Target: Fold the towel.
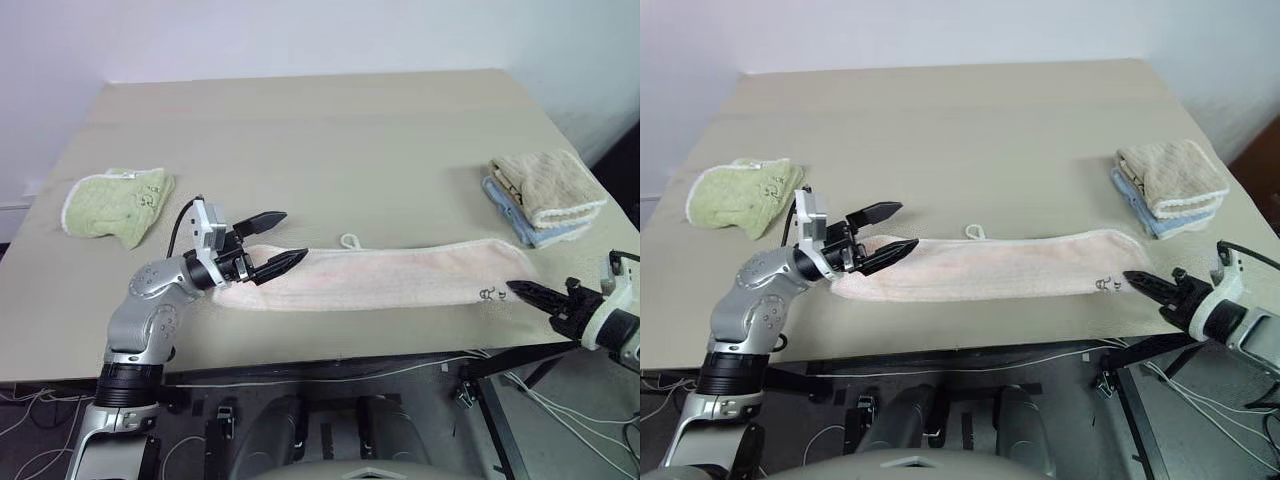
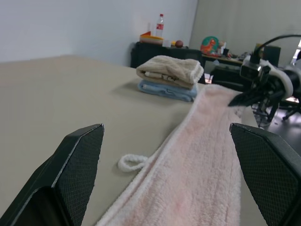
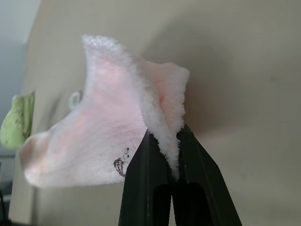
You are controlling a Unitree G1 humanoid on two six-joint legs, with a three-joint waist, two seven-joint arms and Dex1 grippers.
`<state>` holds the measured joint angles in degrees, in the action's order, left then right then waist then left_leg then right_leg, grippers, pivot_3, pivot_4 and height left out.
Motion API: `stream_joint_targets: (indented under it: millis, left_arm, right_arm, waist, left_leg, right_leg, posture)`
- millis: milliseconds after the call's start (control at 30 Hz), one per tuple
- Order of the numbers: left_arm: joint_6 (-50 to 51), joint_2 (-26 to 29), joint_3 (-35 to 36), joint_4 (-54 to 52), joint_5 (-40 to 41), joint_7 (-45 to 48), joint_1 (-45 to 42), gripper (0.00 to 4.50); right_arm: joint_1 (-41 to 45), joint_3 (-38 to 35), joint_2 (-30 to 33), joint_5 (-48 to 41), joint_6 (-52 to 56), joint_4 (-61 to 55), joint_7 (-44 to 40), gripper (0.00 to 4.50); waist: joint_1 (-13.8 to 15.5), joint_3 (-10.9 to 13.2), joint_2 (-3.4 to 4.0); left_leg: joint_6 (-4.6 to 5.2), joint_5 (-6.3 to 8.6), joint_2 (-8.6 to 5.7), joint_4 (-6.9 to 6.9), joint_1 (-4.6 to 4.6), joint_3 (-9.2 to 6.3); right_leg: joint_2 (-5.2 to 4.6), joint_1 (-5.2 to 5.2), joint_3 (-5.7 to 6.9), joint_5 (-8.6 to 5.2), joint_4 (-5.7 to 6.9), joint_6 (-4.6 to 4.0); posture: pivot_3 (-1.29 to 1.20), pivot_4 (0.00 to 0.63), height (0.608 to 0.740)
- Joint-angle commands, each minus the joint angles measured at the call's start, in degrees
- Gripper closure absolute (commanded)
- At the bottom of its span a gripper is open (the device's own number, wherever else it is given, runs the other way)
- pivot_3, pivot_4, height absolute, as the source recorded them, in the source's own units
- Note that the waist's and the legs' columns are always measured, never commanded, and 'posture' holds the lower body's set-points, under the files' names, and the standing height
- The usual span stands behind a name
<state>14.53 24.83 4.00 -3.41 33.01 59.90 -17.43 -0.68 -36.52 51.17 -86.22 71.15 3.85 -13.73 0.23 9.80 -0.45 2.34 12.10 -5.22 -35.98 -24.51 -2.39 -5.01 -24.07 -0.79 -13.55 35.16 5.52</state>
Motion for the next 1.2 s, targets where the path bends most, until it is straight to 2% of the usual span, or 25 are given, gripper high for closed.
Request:
stream_joint_targets:
  millis: [33, 367, 600, 867, 1067, 1200]
  left_arm:
    - [-1.5, 0.6, 0.1, -0.2, -0.4, 1.0, -0.2, 0.0]
    - [-5.7, 1.0, 0.7, 5.0, -1.7, 3.8, -0.6, 0.0]
    - [-8.1, 1.0, 0.0, 5.5, -2.6, 4.8, 0.6, 0.0]
    - [-10.3, 1.1, 0.0, 6.2, -3.4, 5.7, 2.0, 0.0]
    - [-13.6, 1.0, 0.3, 9.4, -4.5, 6.9, 2.4, 0.0]
    - [-15.1, 0.7, 0.5, 11.3, -4.5, 7.1, 1.7, 0.0]
  right_arm:
    - [3.4, 0.2, 3.0, 1.9, -1.6, -8.0, -6.8, 4.45]
    - [9.9, 13.7, 4.9, 9.1, -2.4, -24.7, -13.4, 4.45]
    - [15.8, 27.0, 0.6, 16.4, -1.7, -26.3, -10.8, 4.45]
    - [23.0, 32.8, -4.8, 21.7, -0.7, -25.1, -9.7, 4.45]
    - [21.8, 37.3, -4.7, 28.5, -4.6, -29.7, -14.0, 4.45]
    - [21.4, 38.4, -5.2, 30.8, -5.6, -30.4, -15.7, 3.47]
  waist:
    - [0.0, 0.0, 0.03]
    - [0.6, 0.0, 0.0]
    - [0.5, 0.0, 0.0]
    - [0.5, 0.0, 0.0]
    - [0.5, 0.0, 0.01]
    - [0.5, 0.0, 0.01]
  left_leg:
    - [0.0, 0.0, 0.02, -0.01, 0.0, 0.01]
    - [0.03, 0.03, 0.02, -0.07, -0.34, 0.01]
    - [0.03, 0.05, 0.02, -0.07, -0.47, 0.02]
    - [0.03, 0.05, 0.0, -0.07, -0.52, 0.02]
    - [0.03, 0.05, -0.01, -0.08, -0.53, 0.02]
    - [0.03, 0.05, -0.01, -0.09, -0.53, 0.02]
  right_leg:
    - [0.0, 0.0, 0.0, 0.0, 0.0, 0.01]
    - [-0.02, -0.29, 0.01, 0.01, -0.06, 0.01]
    - [-0.04, -0.44, 0.0, 0.01, -0.06, 0.0]
    - [-0.04, -0.5, 0.01, 0.03, -0.06, 0.0]
    - [-0.04, -0.52, 0.0, 0.04, -0.05, 0.01]
    - [-0.03, -0.52, 0.0, 0.04, -0.05, 0.02]
  posture:
    - [0.0, 0.15, 0.74]
    - [0.0, 0.15, 0.74]
    - [0.0, 0.15, 0.74]
    - [0.0, 0.15, 0.74]
    - [0.0, 0.15, 0.74]
    - [0.0, 0.15, 0.74]
